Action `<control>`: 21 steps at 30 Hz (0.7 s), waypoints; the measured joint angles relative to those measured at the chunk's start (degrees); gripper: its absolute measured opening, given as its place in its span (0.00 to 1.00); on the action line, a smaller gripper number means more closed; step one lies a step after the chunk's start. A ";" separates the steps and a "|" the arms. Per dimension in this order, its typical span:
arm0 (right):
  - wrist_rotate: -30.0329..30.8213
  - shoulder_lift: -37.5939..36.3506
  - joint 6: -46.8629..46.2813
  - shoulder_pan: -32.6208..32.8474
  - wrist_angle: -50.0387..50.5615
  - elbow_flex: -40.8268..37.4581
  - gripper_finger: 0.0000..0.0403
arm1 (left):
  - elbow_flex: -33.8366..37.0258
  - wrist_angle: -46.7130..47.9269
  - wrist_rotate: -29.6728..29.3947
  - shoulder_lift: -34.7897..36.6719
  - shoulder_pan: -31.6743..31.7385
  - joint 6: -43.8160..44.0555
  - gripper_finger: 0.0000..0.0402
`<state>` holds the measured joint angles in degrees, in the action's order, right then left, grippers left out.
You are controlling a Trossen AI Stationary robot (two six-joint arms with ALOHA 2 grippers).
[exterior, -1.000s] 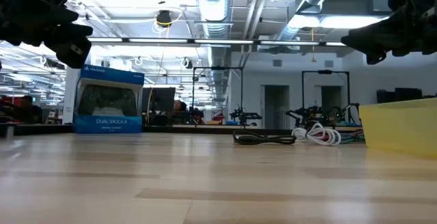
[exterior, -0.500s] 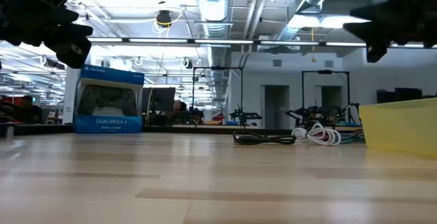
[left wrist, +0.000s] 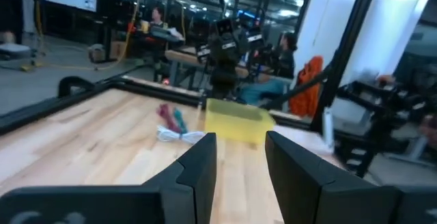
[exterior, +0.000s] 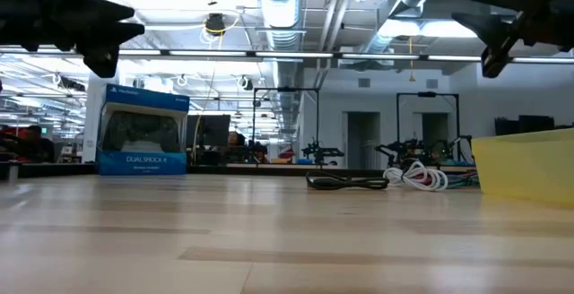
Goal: Pick and place USB-C Cables
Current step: Put the white charger cable into the yellow bin
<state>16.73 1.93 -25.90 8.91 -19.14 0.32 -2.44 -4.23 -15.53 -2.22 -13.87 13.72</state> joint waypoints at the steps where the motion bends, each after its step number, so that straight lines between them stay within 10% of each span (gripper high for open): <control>1: 0.00 0.00 -0.47 0.00 0.27 0.00 0.42 | 0.00 0.07 0.35 0.00 -0.02 0.37 0.28; 21: 13.80 1.10 10.79 -4.92 8.33 8.89 0.44 | -0.91 -1.70 -21.48 -0.12 0.00 10.79 0.28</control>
<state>30.54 3.03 -15.11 3.98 -10.81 9.20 -3.34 -5.93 -37.01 -2.34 -13.87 24.51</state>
